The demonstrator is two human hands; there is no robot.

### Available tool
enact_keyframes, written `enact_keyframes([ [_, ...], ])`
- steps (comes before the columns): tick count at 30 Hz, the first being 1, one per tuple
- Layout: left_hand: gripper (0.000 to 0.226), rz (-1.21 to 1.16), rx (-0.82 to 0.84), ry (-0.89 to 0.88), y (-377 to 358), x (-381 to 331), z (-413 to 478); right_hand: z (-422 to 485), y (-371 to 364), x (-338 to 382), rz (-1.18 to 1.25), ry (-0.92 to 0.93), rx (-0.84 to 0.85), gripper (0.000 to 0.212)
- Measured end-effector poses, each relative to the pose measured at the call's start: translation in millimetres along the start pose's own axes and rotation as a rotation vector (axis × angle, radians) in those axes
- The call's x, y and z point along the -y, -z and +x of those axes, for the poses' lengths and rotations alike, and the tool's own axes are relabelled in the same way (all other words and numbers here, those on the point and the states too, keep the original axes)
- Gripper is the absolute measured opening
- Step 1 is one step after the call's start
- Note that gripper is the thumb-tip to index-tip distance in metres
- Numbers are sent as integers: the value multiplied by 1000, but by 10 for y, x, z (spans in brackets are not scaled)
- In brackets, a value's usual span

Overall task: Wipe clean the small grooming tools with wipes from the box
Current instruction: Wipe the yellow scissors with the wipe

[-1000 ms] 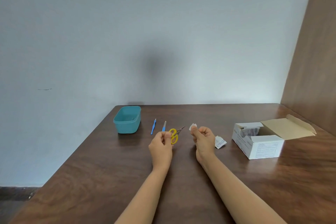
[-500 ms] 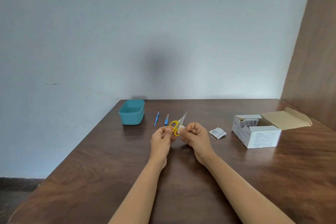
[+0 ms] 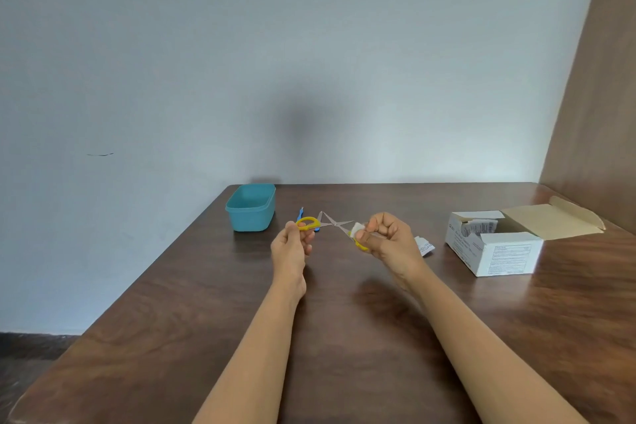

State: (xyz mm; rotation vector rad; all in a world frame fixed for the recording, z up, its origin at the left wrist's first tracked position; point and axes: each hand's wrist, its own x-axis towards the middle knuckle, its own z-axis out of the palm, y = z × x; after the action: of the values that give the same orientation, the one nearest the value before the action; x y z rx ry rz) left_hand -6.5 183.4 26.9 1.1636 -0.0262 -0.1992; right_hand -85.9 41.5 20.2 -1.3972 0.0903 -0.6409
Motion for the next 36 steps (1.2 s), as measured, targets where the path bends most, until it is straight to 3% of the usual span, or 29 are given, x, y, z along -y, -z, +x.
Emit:
enact_keyframes([
  [8,30,6,-49,17,4,-63,33,-47,4,102,-147,26,201,30],
  [12,29,-55,-24,-32,-2,-54,-6,-56,-47,89,-67,50,123,31],
  [17,29,180,233,-123,-73,110,-124,-28,-116,46,266,36,-45,35],
  [22,25,368,397,-208,-111,190,-165,-80,-197,-5,355,-42,11,33],
  [25,20,360,389,-229,-94,216,-119,-104,-238,-43,328,-95,53,31],
  [28,16,332,282,-227,-92,235,-88,-105,-248,-50,306,-140,56,29],
  [32,23,215,139,-207,-89,226,-58,-58,-216,-87,226,-145,-102,31],
  [36,30,401,279,-300,-101,257,-90,-21,-84,-76,151,-143,-300,30],
])
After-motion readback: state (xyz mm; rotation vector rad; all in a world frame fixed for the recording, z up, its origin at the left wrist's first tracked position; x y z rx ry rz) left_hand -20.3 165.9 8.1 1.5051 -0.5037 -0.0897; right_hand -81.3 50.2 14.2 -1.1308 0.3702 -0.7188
